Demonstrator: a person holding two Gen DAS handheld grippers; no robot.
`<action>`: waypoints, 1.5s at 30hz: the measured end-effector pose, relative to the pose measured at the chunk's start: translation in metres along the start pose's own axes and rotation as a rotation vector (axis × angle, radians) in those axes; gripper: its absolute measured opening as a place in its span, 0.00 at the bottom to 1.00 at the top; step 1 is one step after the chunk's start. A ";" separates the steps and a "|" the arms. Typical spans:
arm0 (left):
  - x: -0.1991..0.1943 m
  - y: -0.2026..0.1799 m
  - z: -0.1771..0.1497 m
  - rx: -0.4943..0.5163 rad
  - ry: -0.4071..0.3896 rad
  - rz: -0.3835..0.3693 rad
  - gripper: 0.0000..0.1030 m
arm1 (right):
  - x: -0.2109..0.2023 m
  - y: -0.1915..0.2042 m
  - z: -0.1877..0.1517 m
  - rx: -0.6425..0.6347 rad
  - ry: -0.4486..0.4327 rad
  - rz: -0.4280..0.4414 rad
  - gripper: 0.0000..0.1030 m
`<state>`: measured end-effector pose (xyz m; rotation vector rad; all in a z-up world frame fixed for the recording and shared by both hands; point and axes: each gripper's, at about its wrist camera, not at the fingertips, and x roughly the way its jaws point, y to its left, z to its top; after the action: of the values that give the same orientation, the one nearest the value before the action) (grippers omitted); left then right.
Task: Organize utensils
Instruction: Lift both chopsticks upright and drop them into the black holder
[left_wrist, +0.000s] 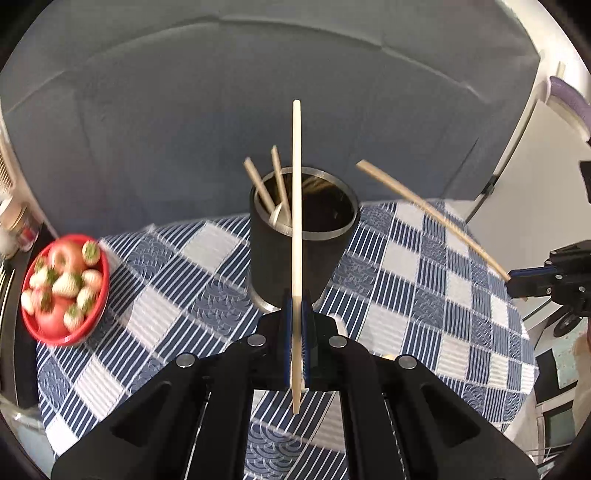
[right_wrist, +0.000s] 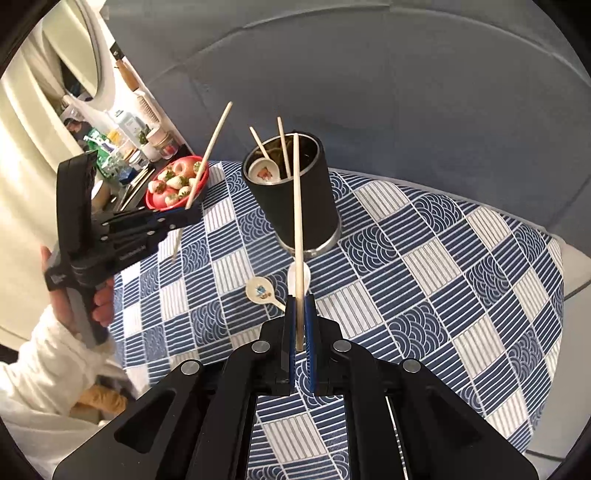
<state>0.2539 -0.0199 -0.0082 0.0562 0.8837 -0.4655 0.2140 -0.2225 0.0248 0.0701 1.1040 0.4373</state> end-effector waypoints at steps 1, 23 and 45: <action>0.000 -0.001 0.006 0.004 -0.013 -0.007 0.04 | -0.001 0.002 0.007 -0.005 0.015 0.003 0.04; 0.052 0.022 0.079 0.006 -0.279 -0.293 0.04 | 0.053 -0.004 0.120 0.177 0.520 0.037 0.04; 0.090 0.028 0.048 0.070 -0.309 -0.383 0.05 | 0.099 -0.019 0.183 0.251 0.638 0.037 0.04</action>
<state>0.3494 -0.0389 -0.0500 -0.1213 0.5728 -0.8387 0.4164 -0.1737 0.0195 0.1801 1.7861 0.3586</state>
